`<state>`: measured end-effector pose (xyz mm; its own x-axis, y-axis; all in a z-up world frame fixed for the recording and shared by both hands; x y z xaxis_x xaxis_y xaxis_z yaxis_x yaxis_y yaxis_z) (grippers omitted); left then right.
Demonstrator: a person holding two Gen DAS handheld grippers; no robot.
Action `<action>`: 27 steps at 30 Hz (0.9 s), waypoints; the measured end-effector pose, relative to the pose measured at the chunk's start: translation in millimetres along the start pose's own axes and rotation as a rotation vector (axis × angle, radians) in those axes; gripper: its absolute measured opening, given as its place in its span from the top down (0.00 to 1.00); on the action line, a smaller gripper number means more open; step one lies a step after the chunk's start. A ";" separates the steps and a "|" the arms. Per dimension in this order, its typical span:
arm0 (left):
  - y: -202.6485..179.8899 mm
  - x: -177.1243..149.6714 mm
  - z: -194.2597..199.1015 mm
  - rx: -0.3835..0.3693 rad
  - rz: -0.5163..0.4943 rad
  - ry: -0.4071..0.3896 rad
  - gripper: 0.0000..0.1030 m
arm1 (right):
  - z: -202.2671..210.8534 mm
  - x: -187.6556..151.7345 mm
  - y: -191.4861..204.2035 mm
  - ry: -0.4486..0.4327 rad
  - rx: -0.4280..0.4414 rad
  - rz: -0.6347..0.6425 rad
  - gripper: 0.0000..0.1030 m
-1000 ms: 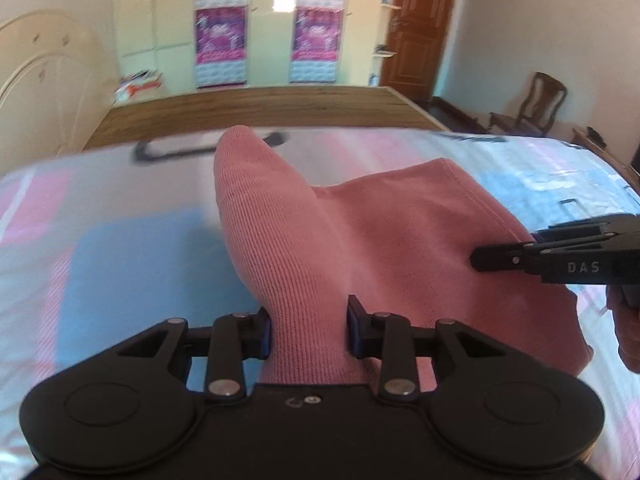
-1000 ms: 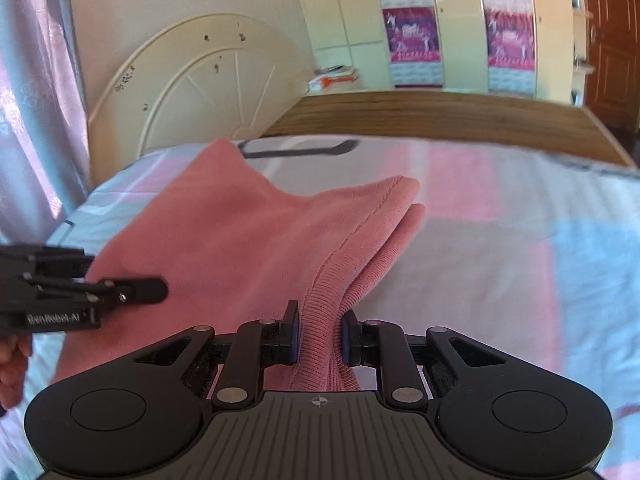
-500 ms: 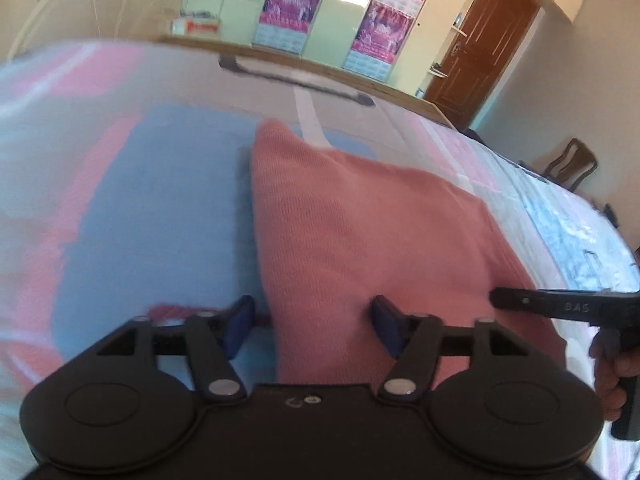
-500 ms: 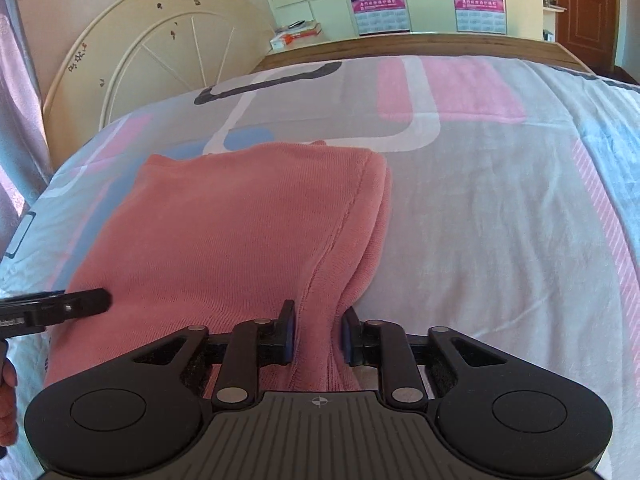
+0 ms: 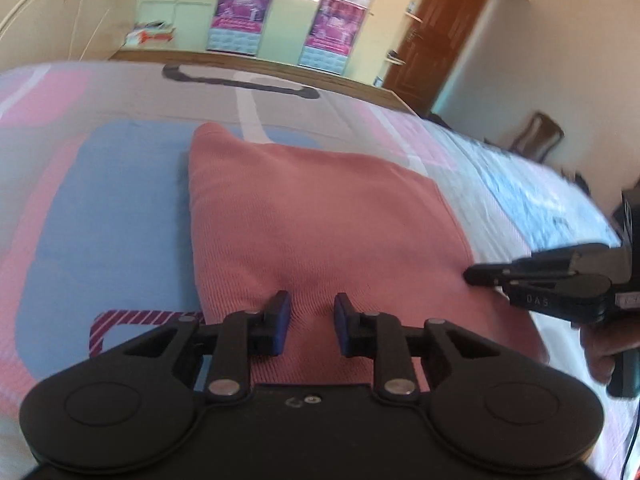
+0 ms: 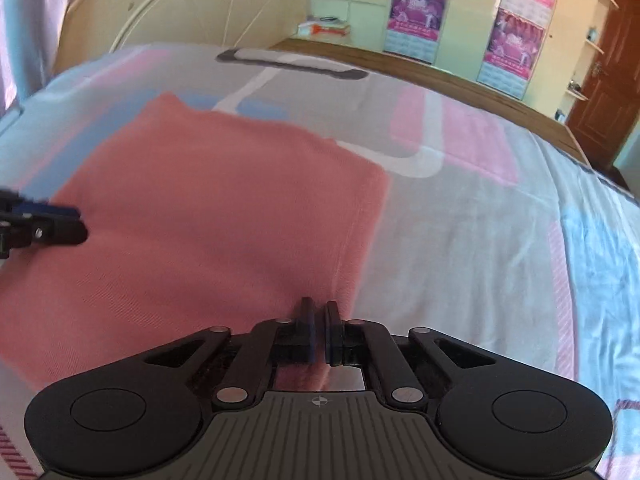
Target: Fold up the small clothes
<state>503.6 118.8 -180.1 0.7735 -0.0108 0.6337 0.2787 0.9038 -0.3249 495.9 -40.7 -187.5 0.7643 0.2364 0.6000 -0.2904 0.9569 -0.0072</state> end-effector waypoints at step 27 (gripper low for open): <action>-21.4 -65.0 30.8 0.194 -0.065 0.016 0.93 | 39.6 -56.5 27.0 -0.034 -0.020 0.125 0.97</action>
<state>429.9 113.4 -192.7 0.7667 -0.0769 0.6373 0.2143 0.9665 -0.1412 422.1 -34.9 -189.9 0.7028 0.3483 0.6203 -0.3705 0.9236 -0.0989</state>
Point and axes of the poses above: each gripper's, at about its wrist camera, not at the fingertips, and z roughly against the way its jaws point, y to its left, x to its top, the point moved 10 cm from there along -z, roughly the way its jaws point, and after that the axes turned 2 degrees about z, right-handed, at the moved point
